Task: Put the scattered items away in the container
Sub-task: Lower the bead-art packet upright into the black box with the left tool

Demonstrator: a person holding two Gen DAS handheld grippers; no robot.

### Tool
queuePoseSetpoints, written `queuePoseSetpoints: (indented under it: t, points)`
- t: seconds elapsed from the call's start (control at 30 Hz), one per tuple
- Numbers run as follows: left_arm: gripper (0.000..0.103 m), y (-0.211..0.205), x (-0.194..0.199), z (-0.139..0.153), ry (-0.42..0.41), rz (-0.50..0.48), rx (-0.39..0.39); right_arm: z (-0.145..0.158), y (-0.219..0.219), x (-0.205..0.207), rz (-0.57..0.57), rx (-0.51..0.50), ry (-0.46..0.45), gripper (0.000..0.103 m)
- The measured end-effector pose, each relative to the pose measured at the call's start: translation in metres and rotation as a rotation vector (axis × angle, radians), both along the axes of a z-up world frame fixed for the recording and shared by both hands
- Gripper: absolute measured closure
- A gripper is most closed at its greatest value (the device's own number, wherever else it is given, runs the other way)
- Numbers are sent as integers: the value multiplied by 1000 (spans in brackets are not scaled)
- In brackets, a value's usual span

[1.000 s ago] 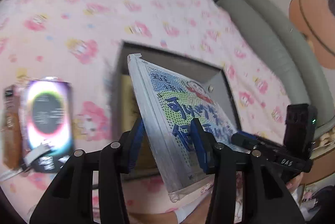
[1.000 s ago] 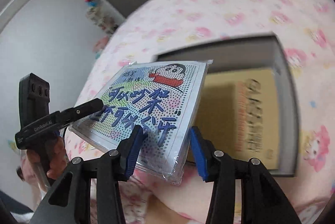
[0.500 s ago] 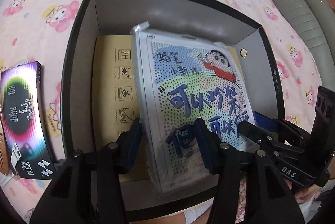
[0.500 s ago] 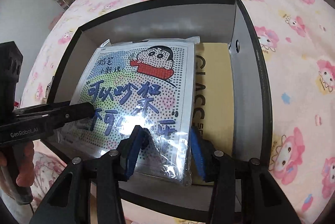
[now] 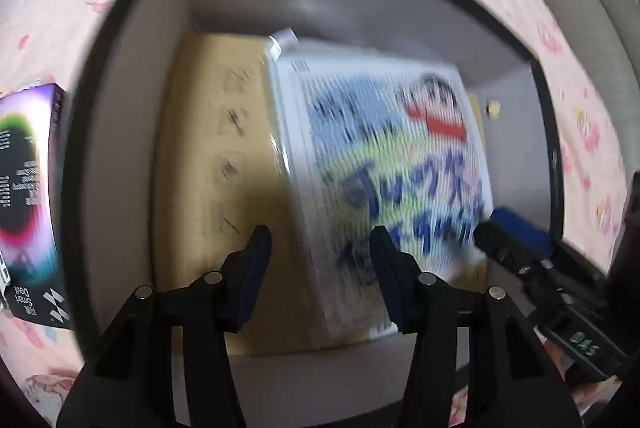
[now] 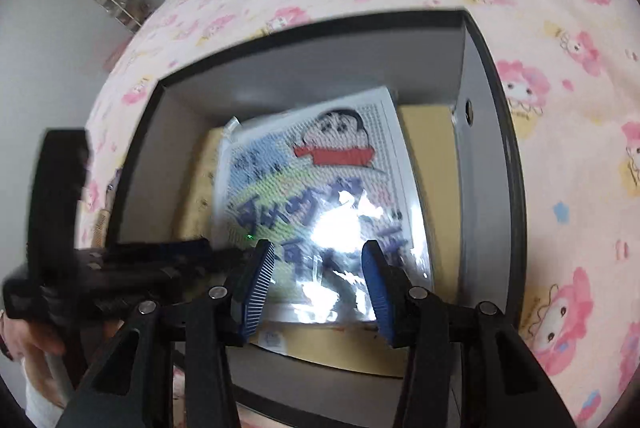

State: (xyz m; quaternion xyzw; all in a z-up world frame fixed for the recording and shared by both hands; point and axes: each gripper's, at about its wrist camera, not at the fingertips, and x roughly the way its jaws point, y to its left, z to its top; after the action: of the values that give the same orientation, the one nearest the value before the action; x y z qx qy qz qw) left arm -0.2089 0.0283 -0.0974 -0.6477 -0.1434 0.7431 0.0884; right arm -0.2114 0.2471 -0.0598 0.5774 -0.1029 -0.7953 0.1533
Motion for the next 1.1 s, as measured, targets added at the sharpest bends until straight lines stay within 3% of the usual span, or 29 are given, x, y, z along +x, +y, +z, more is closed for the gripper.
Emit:
queuePoseSetpoints:
  t: [0.1,0.23,0.3,0.43,0.5,0.57,0.73,0.83,0.93,1.1]
  points:
    - [51,-6,-9,5,2,67,24,6,-3,-13,-1,24,20,61]
    - [57,1,-21,4,-5,107,-13,18,-11,-25,-2,129,89,61]
    - [63,9,-26,1,-10,108,-20,19,-5,-19,-16,120,124,61]
    - [63,34,-30,0,-3,56,-45,19,11,-12,-67,63,151,64]
    - [63,51,-30,1,-14,-24,8,18,14,-13,-69,58,143,64]
    - [63,57,-30,9,15,-65,10,19,18,-16,-71,55,130,64]
    - [66,47,-39,25,105,20,-14,18,8,-50,-24,72,92,64]
    - [70,35,-67,12,96,44,25,18,-8,-75,18,154,101,64]
    - [75,31,-82,4,96,42,25,9,-19,-92,-1,145,98,64]
    - [75,24,-101,-5,88,35,20,-7,-24,-94,-8,158,49,64]
